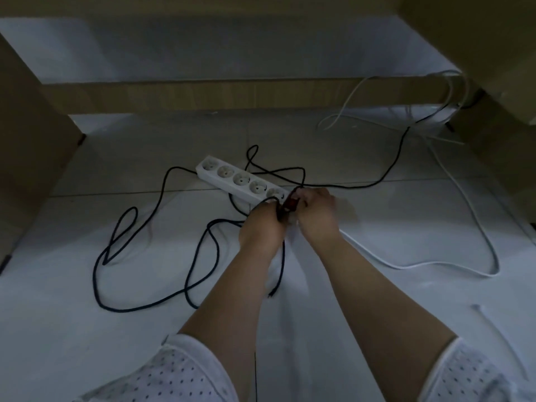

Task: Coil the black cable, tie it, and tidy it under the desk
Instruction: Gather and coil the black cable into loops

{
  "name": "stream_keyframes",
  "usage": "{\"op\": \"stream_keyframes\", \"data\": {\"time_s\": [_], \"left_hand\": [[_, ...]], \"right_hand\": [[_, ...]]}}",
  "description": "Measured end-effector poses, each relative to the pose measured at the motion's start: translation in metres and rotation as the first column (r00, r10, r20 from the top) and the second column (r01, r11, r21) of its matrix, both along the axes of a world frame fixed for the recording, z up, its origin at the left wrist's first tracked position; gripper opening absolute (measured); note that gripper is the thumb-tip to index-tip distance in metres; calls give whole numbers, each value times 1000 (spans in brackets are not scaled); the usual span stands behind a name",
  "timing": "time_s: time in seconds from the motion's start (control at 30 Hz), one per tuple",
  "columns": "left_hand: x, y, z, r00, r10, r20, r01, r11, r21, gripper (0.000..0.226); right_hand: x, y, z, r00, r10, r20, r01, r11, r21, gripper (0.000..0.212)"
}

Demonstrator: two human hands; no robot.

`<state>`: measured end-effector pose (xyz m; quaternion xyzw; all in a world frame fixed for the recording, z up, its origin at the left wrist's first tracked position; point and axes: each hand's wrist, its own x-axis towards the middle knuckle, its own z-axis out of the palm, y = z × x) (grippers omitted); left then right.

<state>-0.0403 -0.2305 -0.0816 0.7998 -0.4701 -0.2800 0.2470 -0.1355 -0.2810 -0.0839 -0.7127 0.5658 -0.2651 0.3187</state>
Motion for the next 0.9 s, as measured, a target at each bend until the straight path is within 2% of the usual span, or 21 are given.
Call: {"op": "stream_keyframes", "data": {"time_s": [0.07,0.13,0.2,0.33,0.4,0.47,0.57,0.73,0.9], "left_hand": [[7,-4,1,1000,20,-21,-21,999,-32,25],[12,-8,5,994,57,-95,-64,995,-75,27],[14,-9,10,982,85,-172,-106,987,-121,31],[14,-9,17,971,161,-178,-193,964,-180,21],[18,-8,19,968,209,-142,-234,955,-185,20],[25,-7,19,965,250,-80,-261,947,-189,27],[37,-2,22,939,342,-41,-344,924,-169,32],[55,13,22,884,466,29,-455,874,-170,34],[67,23,23,858,505,-92,-513,837,-188,34]], "right_hand": [[2,-2,-4,1000,3,4,-3,1000,-5,31],[7,-2,-10,1000,-3,6,3,998,65,53],[10,-1,-17,997,5,-71,2,996,94,67],[10,11,-18,965,81,-251,-89,996,-18,58],[5,18,-14,927,131,-351,-147,989,-18,57],[-5,27,-9,912,137,-386,-145,989,8,55],[-24,42,-1,912,141,-385,-140,990,31,54],[-53,67,5,960,40,-278,-35,999,22,56],[-83,86,6,976,-79,-205,82,997,9,56]]}}
